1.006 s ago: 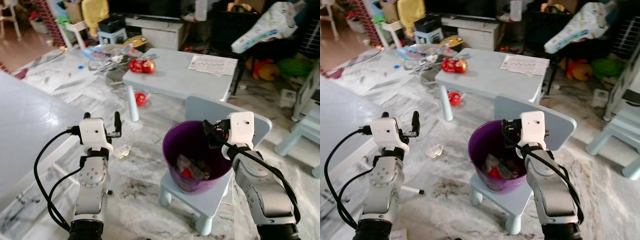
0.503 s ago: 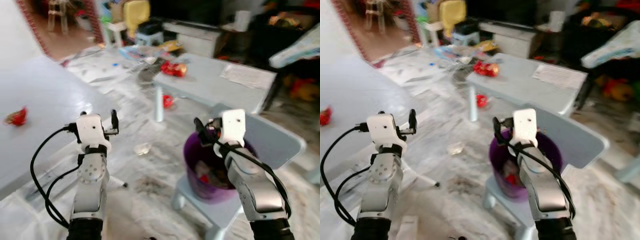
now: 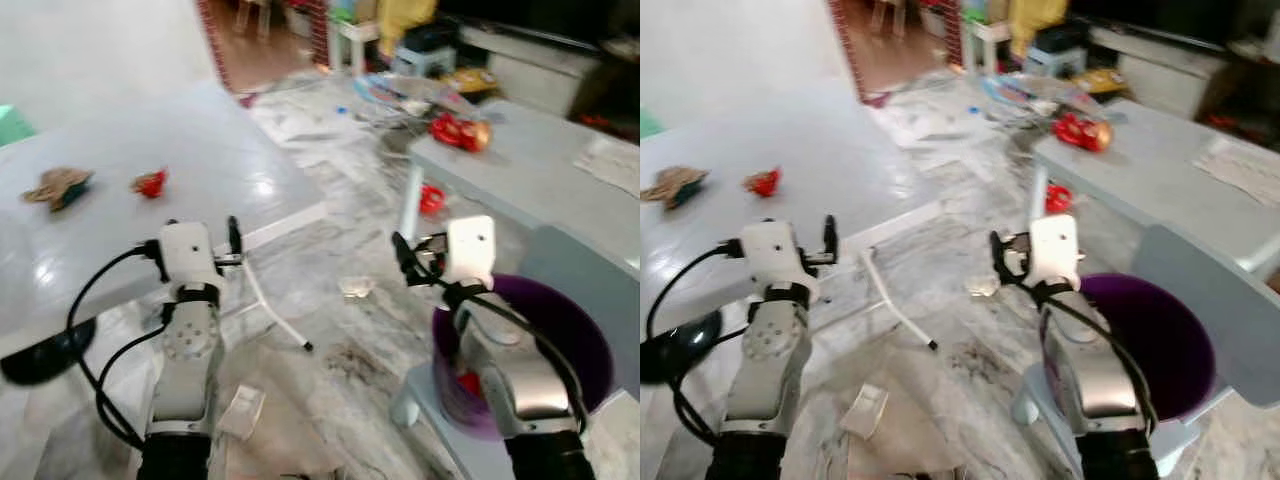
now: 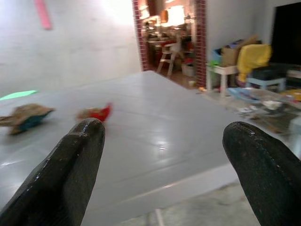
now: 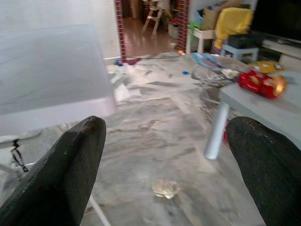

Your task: Picking trash to rubbish bin

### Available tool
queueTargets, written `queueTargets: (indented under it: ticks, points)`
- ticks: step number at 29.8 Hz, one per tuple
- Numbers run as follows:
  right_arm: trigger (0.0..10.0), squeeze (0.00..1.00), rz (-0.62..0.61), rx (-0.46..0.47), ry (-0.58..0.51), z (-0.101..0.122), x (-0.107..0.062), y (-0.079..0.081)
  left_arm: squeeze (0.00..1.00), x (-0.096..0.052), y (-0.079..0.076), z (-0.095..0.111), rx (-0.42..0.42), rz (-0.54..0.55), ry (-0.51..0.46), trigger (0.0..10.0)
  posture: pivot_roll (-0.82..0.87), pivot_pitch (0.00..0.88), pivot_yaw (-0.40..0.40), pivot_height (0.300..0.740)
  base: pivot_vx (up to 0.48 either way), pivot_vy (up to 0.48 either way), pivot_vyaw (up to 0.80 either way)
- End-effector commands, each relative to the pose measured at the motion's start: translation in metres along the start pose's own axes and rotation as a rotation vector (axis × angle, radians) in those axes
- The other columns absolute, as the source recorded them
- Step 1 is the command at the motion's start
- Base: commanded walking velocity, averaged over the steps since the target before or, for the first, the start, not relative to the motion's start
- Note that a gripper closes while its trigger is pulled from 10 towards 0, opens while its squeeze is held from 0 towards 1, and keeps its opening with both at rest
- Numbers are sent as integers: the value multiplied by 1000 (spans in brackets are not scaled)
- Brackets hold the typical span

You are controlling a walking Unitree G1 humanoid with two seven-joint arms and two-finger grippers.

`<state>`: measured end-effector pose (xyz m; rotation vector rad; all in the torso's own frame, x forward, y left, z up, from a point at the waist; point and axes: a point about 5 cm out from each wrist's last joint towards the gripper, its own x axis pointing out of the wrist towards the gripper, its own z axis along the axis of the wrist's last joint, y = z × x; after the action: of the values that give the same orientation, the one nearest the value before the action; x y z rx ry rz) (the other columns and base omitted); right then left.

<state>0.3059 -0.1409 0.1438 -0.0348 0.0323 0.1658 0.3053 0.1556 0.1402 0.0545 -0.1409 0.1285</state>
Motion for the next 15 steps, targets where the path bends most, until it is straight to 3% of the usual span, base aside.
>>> queueTargets:
  ticks: [1,6,9,15]
  points:
    - [10000,894,35,12,-15,3,2,11,0,1,7,2,36,16,-1,10000,-79,5,79,740,0,0,800]
    - [10000,890,46,-4,-26,4,3,12,0,3,6,3,51,2,0,10000,-81,0,84,740,0,0,800]
    - [10000,886,68,-28,-48,7,3,16,0,3,12,2,112,15,5,10000,-80,0,86,740,0,0,800]
    - [10000,882,89,-28,-55,7,2,22,0,2,13,0,117,14,11,10000,-75,1,83,740,0,0,800]
